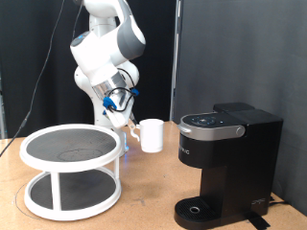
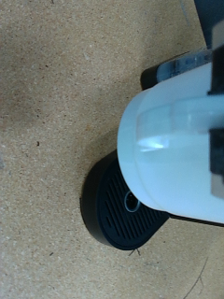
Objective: Make a cup of coffee with the keurig machine
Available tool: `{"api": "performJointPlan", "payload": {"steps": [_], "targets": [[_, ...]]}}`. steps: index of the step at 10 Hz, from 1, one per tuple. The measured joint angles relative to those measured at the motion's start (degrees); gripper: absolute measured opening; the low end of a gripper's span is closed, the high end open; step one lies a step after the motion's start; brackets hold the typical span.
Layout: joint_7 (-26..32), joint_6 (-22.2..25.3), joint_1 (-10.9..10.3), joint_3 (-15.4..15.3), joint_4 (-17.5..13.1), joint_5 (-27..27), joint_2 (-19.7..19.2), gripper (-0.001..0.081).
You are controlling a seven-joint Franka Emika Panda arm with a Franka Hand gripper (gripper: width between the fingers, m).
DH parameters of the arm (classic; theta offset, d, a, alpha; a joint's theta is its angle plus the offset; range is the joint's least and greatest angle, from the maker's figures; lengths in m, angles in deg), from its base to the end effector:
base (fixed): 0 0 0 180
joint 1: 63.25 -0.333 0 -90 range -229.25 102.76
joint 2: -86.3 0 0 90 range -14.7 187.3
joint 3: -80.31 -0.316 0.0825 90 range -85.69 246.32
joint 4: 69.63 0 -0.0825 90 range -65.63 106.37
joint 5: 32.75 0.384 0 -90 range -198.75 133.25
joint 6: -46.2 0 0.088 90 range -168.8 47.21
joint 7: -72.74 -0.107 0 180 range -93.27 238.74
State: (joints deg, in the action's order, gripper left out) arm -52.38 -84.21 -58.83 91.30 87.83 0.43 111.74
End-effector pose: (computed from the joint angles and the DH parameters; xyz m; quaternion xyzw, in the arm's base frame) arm 0.3585 -0.0794 0.3500 -0.1520 0.9551 0.2223 0.1236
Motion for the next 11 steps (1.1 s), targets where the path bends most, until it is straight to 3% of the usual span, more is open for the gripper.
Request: {"api": "performJointPlan", "payload": {"steps": [7,11], "targets": [[-1.53,-3.53,-0.01,-3.29,-1.51,-0.41,-6.87,0.0001],[-3.65,-5.64,-0.16,-5.43,-4.46,-0.53,-12.59,0.0001]]}}
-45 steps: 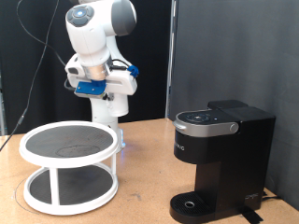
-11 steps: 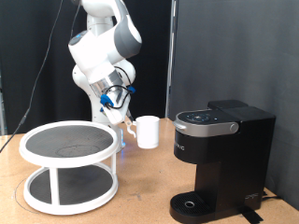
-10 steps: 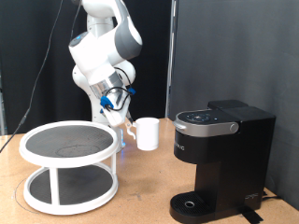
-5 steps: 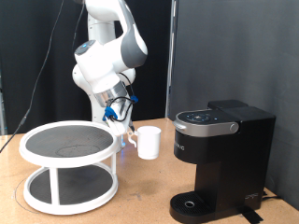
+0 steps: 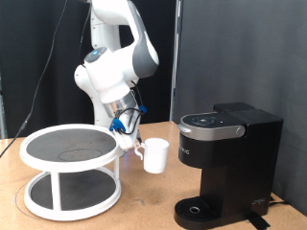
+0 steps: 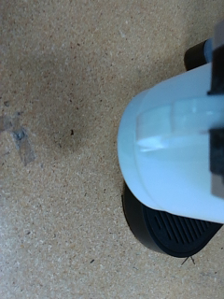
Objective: Make a cup of coffee with the keurig machine
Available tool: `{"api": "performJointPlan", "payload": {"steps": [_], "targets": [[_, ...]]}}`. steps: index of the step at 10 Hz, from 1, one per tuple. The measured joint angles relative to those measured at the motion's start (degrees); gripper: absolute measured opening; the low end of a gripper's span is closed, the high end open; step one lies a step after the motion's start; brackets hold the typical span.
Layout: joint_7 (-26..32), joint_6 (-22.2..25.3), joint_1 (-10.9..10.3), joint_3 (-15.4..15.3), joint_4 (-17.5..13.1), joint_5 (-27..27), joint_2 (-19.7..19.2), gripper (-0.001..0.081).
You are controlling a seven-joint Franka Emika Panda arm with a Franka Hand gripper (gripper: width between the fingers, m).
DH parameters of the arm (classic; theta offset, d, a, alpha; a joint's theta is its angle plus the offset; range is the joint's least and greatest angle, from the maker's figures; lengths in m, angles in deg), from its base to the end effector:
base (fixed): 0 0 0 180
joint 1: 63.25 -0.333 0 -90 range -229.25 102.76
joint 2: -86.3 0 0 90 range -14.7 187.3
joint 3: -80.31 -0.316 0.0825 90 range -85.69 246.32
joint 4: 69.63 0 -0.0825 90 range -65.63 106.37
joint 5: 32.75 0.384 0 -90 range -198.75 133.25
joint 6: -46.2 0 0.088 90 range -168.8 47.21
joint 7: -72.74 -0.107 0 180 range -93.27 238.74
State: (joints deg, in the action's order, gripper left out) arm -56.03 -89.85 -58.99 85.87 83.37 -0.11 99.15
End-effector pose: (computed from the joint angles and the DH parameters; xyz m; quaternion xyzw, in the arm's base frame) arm 0.3964 -0.0610 0.3053 -0.1442 0.9689 0.1894 0.0683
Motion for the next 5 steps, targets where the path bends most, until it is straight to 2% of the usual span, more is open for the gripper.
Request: {"api": "performJointPlan", "payload": {"steps": [5], "targets": [[0.17,-4.34,-1.44,-2.32,-3.43,3.16,-6.29,0.0001]]}}
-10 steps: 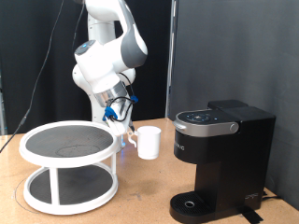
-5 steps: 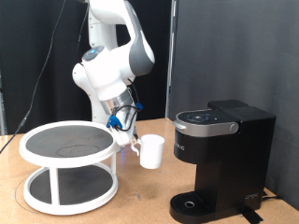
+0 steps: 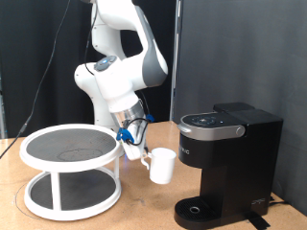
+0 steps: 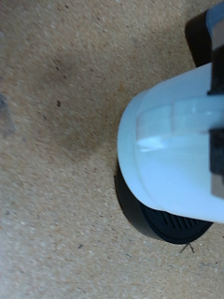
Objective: Make a cup of coffee with the keurig machine
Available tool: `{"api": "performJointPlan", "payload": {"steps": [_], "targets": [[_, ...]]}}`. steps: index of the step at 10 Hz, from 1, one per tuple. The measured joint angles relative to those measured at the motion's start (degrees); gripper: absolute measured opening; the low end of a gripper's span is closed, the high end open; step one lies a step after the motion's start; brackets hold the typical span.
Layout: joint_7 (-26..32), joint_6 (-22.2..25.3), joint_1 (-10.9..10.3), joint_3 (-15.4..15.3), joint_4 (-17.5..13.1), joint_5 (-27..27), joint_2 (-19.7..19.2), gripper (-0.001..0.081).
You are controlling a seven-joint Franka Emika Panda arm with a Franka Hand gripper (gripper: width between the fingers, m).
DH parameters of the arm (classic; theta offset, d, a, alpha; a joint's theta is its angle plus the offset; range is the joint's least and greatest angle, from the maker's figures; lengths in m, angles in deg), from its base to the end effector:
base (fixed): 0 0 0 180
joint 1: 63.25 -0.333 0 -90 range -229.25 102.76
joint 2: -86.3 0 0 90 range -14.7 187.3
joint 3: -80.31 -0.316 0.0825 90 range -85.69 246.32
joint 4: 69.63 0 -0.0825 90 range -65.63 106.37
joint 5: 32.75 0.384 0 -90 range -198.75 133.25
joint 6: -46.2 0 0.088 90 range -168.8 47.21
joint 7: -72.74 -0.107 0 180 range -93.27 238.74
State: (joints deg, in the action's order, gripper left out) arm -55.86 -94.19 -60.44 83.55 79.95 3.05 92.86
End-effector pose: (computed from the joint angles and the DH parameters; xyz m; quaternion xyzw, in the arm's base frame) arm 0.4235 -0.0442 0.2883 -0.1442 0.9702 0.1806 0.0731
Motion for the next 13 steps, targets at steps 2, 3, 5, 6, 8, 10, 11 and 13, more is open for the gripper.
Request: {"api": "performJointPlan", "payload": {"steps": [2,3,5,6,8,10,11,13], "targets": [[0.29,-1.25,-0.67,-0.74,-1.16,1.77,-1.46,0.0001],[0.29,-1.8,-0.88,-1.12,-1.74,2.25,-2.18,0.0001],[0.28,-2.1,-1.23,-1.51,-2.89,2.47,-3.56,0.0001],[0.28,-2.23,-1.35,-1.72,-3.45,2.85,-4.18,0.0001],[0.66,-2.43,-1.59,-2.23,-4.58,4.38,-5.28,0.0001],[1.09,-2.52,-1.73,-2.79,-5.46,5.19,-6.09,0.0001],[1.09,-2.59,-1.81,-2.97,-5.86,5.19,-6.75,0.0001],[1.09,-3.54,-1.86,-3.41,-6.3,5.19,-8.29,0.0001]]}}
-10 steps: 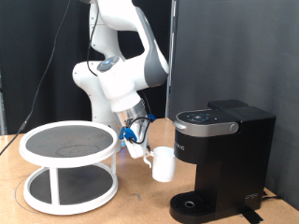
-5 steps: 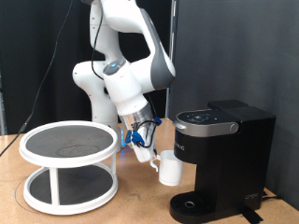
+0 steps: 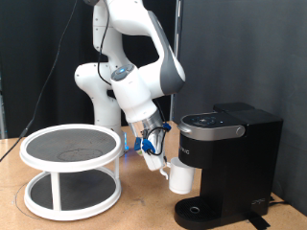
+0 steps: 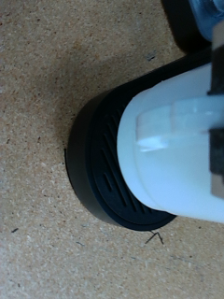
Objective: Make a cup of coffee with the keurig machine
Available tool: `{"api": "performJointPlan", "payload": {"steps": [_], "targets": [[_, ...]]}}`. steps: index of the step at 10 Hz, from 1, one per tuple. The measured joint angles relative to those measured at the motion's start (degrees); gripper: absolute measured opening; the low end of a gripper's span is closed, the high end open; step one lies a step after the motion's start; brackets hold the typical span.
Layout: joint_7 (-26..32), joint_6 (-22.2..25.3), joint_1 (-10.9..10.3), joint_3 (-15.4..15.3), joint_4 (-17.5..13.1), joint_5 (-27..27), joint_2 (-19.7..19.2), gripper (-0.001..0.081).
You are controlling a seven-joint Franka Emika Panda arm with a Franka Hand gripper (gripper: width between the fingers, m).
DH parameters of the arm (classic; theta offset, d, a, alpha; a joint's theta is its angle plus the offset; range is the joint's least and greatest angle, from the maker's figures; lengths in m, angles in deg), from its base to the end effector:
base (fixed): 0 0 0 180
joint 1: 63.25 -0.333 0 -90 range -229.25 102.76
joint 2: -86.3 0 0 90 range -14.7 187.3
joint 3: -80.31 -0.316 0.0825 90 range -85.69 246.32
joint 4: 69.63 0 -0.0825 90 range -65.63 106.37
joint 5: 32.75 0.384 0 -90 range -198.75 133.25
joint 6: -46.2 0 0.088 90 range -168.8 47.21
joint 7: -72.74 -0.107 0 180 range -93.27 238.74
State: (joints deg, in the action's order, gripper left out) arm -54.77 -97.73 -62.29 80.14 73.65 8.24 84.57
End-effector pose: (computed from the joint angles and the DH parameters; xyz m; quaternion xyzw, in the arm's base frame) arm 0.4640 -0.0117 0.2693 -0.1520 0.9672 0.1859 0.0833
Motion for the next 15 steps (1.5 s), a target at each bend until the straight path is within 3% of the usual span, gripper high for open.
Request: {"api": "performJointPlan", "payload": {"steps": [6,15], "targets": [[4.55,-1.57,-0.01,-1.96,-2.57,4.62,-4.93,0.0001],[4.96,-3.78,-0.02,-3.72,-4.72,5.57,-9.18,0.0001]]}}
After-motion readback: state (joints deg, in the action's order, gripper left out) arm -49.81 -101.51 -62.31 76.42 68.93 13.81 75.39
